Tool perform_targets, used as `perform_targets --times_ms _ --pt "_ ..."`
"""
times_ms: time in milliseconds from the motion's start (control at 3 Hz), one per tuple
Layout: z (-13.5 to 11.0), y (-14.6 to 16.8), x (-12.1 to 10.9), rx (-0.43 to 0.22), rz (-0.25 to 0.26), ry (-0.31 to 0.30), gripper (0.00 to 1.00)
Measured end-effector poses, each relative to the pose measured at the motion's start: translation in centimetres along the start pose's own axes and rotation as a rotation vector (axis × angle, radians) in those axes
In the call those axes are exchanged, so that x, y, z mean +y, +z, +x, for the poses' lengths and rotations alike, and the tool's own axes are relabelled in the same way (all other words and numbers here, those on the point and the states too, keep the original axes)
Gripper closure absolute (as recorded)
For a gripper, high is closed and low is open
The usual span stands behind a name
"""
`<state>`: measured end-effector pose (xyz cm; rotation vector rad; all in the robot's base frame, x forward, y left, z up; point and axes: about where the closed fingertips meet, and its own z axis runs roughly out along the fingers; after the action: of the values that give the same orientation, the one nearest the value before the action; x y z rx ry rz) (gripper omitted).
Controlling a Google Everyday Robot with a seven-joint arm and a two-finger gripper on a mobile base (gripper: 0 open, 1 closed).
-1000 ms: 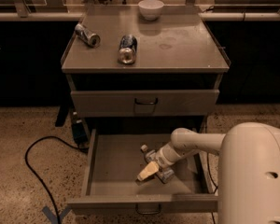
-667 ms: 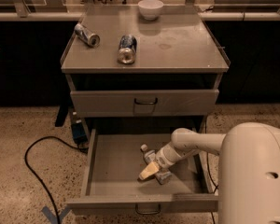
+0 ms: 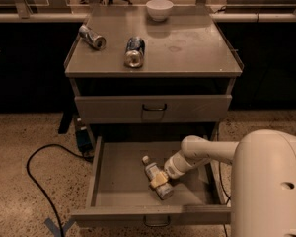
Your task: Pick blue plastic bottle from middle drawer and place on counter
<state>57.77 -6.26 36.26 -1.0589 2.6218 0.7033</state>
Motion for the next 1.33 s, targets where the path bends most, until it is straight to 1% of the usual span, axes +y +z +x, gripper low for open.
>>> perform_targets --times_ms 333,667,1000,1333 --pt "0.0 0.0 0.0 0.0 0.0 0.0 0.87" --pt "0.0 0.0 0.0 0.0 0.0 0.0 1.0" --pt "-0.2 -0.7 0.0 -0.019 -0.034 0.006 1.0" --pt "-1.4 -4.1 -0.3 -0.087 -0.094 0.011 1.0"
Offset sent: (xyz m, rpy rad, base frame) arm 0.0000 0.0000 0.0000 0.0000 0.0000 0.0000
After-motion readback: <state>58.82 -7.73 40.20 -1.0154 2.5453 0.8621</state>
